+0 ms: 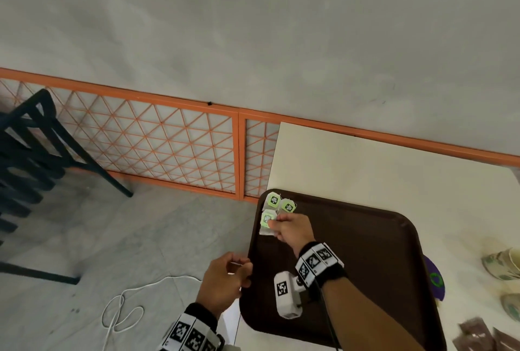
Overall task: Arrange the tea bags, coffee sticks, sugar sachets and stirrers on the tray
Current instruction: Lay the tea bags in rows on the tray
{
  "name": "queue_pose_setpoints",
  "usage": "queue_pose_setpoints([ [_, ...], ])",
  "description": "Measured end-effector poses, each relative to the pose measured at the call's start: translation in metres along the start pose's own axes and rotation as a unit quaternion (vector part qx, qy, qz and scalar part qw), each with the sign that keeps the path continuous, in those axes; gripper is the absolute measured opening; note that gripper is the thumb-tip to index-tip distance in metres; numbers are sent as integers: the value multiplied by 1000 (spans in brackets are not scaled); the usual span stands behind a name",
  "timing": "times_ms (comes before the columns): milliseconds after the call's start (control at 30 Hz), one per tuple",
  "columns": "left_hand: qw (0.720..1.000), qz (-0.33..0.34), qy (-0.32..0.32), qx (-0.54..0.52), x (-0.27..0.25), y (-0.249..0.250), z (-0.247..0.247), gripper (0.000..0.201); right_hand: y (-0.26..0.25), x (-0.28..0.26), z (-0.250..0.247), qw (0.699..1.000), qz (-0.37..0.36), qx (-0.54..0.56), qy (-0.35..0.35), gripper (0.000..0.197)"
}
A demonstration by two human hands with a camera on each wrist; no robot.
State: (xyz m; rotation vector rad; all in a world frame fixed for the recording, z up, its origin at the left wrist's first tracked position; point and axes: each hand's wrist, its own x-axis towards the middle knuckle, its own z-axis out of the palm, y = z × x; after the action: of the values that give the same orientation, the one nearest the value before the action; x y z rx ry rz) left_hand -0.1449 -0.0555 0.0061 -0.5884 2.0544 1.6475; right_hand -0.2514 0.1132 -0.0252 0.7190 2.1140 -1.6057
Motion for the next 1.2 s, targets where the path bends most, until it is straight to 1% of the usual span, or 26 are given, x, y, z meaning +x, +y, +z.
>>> queue_pose_setpoints([
  [133,1000,3,10,7,0,-9,-5,7,5,14,15,992,-26,-106,61,16],
  [233,1000,5,9,15,-1,-12,-6,7,8,17,20,987,-30,-126,94,22],
  [333,999,18,12,33,-3,-11,-5,8,8,15,20,986,-34,-141,88,26],
  [400,998,32,9,44,-5,-8,-3,9,4,5,13,986,-51,-135,86,28],
  [467,997,44,1,64,-10,-4,0,12,0,-17,-1,984,-85,-127,92,24],
  [533,993,61,-19,103,-18,-4,7,20,3,-53,-22,983,-108,-134,56,18],
  [600,984,66,-48,156,-28,-10,16,29,20,-90,-48,969,-131,-205,-30,17],
  [633,978,60,-66,190,-34,-15,21,30,34,-108,-61,955,-128,-255,-77,17],
  [667,968,55,-80,232,-39,-22,27,29,50,-123,-73,938,-119,-307,-109,17],
  [733,939,46,-97,326,-51,-38,38,25,86,-145,-91,910,-93,-384,-125,16],
  [800,913,46,-102,393,-62,-49,50,20,118,-161,-101,897,-66,-420,-120,15],
  [867,890,66,-107,438,-76,-56,65,18,140,-173,-107,888,-48,-443,-116,13],
  [900,879,86,-109,456,-82,-59,73,21,149,-178,-110,883,-50,-453,-111,10],
  [967,858,131,-113,483,-93,-64,92,34,159,-190,-116,876,-54,-469,-101,6],
  [1067,815,182,-102,541,-100,-73,114,51,172,-206,-128,871,-61,-479,-87,11],
  [1100,803,190,-94,557,-100,-76,120,51,174,-211,-131,870,-63,-482,-82,10],
  [1133,798,198,-90,562,-99,-78,123,48,175,-215,-133,869,-66,-484,-75,8],
  [1200,801,201,-90,557,-94,-79,127,38,175,-219,-136,870,-75,-484,-60,7],
])
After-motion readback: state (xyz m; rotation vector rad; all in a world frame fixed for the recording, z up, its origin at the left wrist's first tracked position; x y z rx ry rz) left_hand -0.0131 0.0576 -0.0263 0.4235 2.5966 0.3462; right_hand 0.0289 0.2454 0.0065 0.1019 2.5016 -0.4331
